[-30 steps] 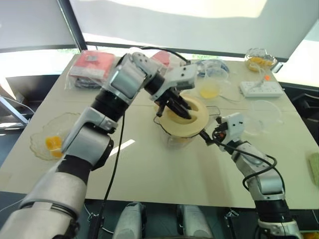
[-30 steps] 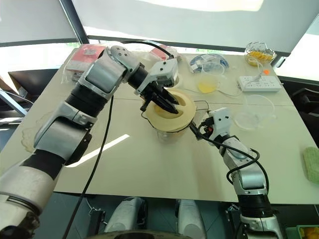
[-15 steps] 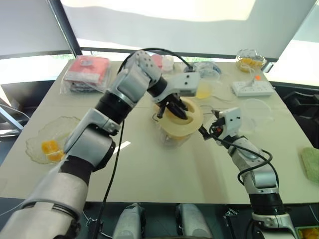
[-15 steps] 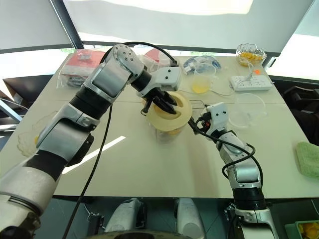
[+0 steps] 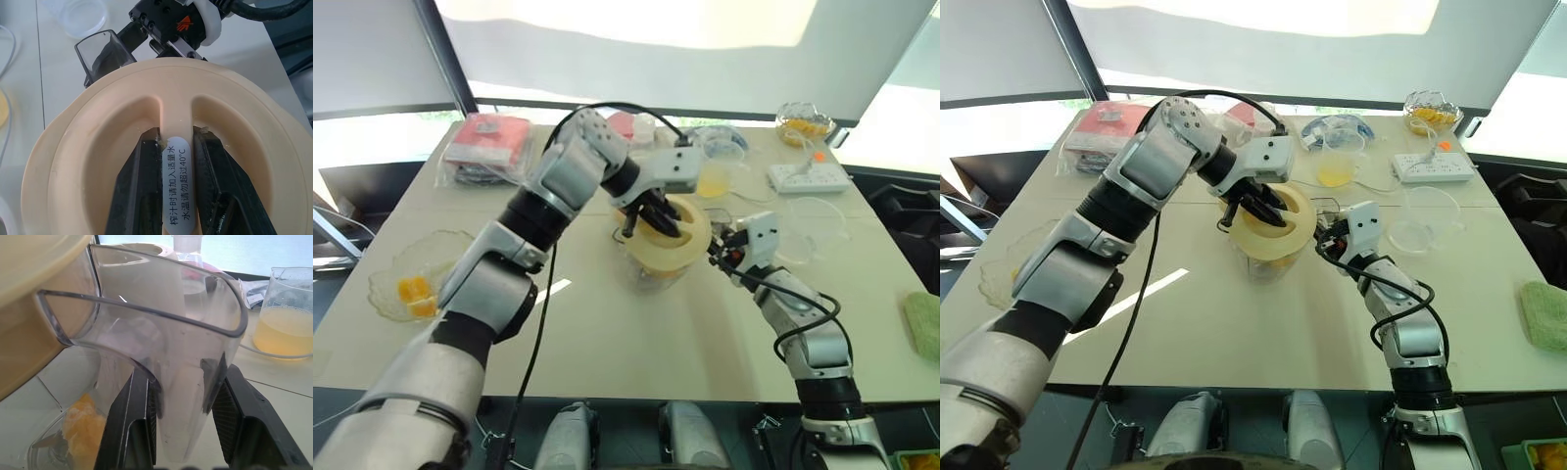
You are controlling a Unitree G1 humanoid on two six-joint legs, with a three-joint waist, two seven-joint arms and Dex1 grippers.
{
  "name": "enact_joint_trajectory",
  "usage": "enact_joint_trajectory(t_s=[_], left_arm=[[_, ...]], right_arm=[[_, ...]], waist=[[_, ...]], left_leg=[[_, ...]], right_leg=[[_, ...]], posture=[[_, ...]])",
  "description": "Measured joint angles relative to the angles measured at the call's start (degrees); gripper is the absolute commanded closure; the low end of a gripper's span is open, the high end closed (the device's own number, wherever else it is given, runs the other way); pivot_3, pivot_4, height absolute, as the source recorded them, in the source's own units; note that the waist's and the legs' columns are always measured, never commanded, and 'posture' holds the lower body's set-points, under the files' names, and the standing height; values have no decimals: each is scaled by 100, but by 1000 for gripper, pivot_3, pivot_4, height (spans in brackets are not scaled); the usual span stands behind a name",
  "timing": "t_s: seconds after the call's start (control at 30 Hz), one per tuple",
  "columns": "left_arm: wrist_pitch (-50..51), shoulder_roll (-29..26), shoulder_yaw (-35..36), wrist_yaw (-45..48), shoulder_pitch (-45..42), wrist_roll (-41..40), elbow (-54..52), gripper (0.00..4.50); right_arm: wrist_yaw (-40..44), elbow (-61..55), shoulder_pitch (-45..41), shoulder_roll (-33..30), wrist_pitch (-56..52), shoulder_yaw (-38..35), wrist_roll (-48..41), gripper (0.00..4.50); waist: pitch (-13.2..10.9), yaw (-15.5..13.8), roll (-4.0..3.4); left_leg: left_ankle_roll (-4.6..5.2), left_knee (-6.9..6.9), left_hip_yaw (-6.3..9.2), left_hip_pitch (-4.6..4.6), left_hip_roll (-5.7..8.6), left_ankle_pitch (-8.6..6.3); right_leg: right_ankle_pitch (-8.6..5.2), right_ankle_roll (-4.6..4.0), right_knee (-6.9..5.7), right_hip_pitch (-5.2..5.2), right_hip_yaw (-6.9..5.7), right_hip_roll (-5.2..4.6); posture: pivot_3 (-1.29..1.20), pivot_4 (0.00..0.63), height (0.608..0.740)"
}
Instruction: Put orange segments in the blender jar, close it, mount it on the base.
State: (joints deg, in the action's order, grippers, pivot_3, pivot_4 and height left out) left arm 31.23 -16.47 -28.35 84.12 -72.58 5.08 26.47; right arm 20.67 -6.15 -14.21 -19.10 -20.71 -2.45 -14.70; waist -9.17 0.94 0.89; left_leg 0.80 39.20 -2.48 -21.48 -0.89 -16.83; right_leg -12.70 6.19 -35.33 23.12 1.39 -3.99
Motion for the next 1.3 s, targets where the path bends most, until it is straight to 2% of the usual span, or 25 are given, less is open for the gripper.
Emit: enact_joint_trajectory(t_s=[0.27,0.53,0.8,0.87,1.0,1.17,1.3], left_arm=[[1788,241,240,-1159,119,-2,-389,4235],[3043,426,474,-1925,477,-123,-1181,4235],[3224,278,457,-2239,764,-345,-1790,4235],[3182,207,433,-2271,775,-410,-1811,3126],[3111,35,439,-2372,739,-482,-1804,1195],[2794,-399,304,-1919,620,-836,-1986,1195],[2939,-587,528,-1667,247,-1313,-1957,1195]], right_arm=[[-437,-256,-63,42,-645,-7,-1,3519],[-637,-470,-113,37,-1126,-8,37,3519],[-637,-617,-110,9,-1287,21,53,3519],[-582,-631,-109,-5,-1277,27,53,3519],[-502,-671,-88,-30,-1259,45,72,3519],[-331,-732,-88,-126,-1110,55,88,3519],[-185,-819,-81,-220,-984,22,87,3519]], waist=[[19,-28,-4],[75,-48,-11],[103,-42,-11],[102,-31,-12],[92,-6,-14],[79,-8,-28],[59,-21,-30]], left_leg=[[0,0,8,-1,-1,0],[-1,-7,24,1,23,-1],[3,-15,29,0,39,-7],[3,-19,30,-1,39,-7],[3,-29,30,-13,34,-7],[4,-30,29,-84,33,-5],[5,-10,28,-179,41,-4]], right_leg=[[-1,2,9,-5,-1,-4],[-16,25,26,-28,-15,-49],[-24,36,41,-36,-19,-75],[-24,35,41,-32,-20,-75],[-24,33,39,-10,-20,-68],[-27,26,26,62,-21,-60],[-23,33,16,152,-20,-58]], posture=[[0,150,740],[0,150,740],[0,150,740],[0,150,740],[0,150,740],[0,150,740],[0,150,740]])
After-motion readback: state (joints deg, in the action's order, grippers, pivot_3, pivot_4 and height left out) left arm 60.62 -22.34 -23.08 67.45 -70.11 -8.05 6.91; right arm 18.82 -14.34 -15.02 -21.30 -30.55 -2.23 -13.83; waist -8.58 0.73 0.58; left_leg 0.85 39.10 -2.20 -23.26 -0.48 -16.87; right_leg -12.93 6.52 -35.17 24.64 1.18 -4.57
